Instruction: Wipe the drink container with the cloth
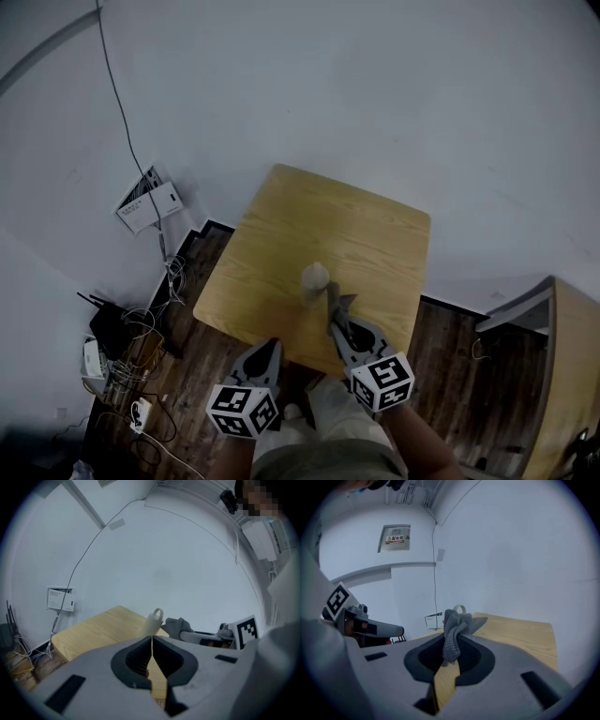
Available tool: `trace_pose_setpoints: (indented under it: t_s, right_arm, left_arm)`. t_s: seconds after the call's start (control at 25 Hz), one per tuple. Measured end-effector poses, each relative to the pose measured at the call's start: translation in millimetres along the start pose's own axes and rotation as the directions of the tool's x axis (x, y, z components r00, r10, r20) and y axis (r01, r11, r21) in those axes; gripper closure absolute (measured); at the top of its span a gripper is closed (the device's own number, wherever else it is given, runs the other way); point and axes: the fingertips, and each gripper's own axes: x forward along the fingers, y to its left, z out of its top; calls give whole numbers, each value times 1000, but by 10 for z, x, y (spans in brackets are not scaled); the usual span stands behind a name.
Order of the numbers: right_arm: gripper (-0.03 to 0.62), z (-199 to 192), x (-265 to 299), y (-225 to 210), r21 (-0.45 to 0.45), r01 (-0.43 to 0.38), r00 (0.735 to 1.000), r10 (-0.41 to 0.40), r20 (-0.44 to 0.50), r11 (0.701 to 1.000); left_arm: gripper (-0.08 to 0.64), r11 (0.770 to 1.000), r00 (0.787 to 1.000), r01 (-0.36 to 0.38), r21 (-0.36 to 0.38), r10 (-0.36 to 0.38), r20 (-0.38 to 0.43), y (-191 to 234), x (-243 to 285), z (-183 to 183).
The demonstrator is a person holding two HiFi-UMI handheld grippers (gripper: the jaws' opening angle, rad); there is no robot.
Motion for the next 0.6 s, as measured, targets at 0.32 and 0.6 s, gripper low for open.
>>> trace_pose_setpoints:
  t_s: [0.32, 0.6]
  right_arm:
    - [565, 373, -297, 413, -43, -91, 991, 94, 94, 995]
    - [563, 694, -582, 818, -82, -203, 961, 215, 174, 976]
  left_arm:
    - [473, 952, 963, 266, -153, -255, 89, -363, -196, 273]
    - [301, 808, 862, 507, -300, -479, 164, -716, -443, 494]
